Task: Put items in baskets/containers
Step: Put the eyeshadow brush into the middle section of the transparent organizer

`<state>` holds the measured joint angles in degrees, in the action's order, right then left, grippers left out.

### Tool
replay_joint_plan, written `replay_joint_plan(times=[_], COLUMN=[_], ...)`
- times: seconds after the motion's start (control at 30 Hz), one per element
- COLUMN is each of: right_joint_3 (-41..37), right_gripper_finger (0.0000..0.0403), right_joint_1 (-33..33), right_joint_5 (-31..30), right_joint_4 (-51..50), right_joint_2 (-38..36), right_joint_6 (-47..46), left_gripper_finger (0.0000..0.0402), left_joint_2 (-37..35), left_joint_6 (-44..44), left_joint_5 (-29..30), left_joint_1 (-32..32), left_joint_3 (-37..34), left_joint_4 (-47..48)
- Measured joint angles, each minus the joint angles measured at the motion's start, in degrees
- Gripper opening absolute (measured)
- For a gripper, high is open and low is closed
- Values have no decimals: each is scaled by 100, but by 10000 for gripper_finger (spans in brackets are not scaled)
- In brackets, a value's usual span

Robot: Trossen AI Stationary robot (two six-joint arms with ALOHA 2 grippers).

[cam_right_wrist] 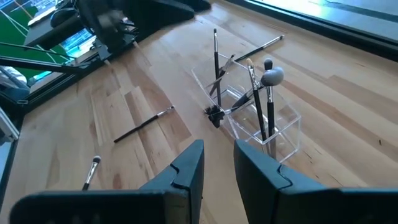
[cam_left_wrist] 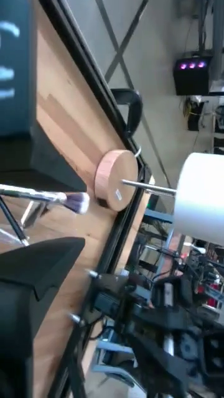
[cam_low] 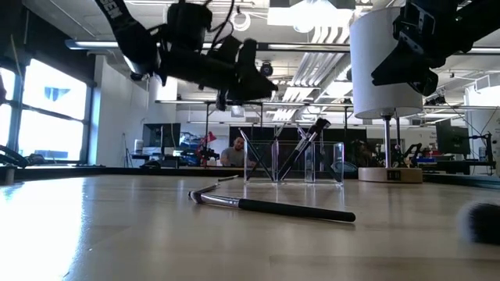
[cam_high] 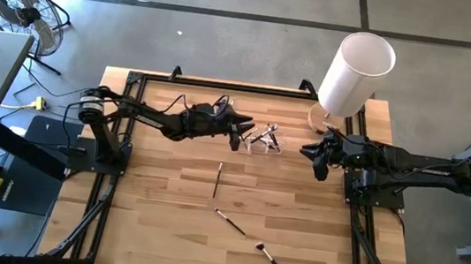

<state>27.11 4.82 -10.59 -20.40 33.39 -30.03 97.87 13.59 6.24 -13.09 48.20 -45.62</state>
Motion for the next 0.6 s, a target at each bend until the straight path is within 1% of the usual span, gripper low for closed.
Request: replay_joint_plan(times=[0.1, 0.17, 0.2, 0.27, 0.33, 0.4, 0.47, 0.5, 0.53, 0.6], right_joint_3=[0, 0, 0, 0, 0, 0, 0, 0, 0, 0], right_gripper_finger=[82, 82, 82, 82, 82, 82, 82, 82, 82, 82], right_joint_1=[0, 0, 0, 0, 0, 0, 2, 4, 2, 4], right_joint_5=[0, 0, 2, 2, -2, -22, -52, -62, -96, -184], right_joint_4=[1, -4, -16, -16, -17, -37, -33, -41, -40, -38], right_joint_2=[2, 2, 1, 2, 2, 2, 2, 2, 2, 2], right_joint_6=[39, 50, 84, 175, 177, 171, 167, 169, 172, 152], left_gripper_finger=[142, 144, 144, 145, 145, 145, 145, 145, 145, 145], left_joint_2=[-292, -508, -633, -756, -885, -864, -715, -574, -423, -74], left_joint_6=[-66, -85, -37, 51, 200, 437, 567, 577, 578, 647], left_joint_5=[99, 340, 549, 1119, 1581, 1986, 2334, 2388, 2311, 1758], left_joint_1=[1, 1, -4, -81, -255, -492, -746, -863, -1015, -1344], left_joint_3=[251, 424, 532, 1004, 1506, 2141, 2806, 3137, 3406, 3965], left_joint_4=[557, 1389, 1877, 2823, 4135, 5297, 6182, 6456, 6754, 7466])
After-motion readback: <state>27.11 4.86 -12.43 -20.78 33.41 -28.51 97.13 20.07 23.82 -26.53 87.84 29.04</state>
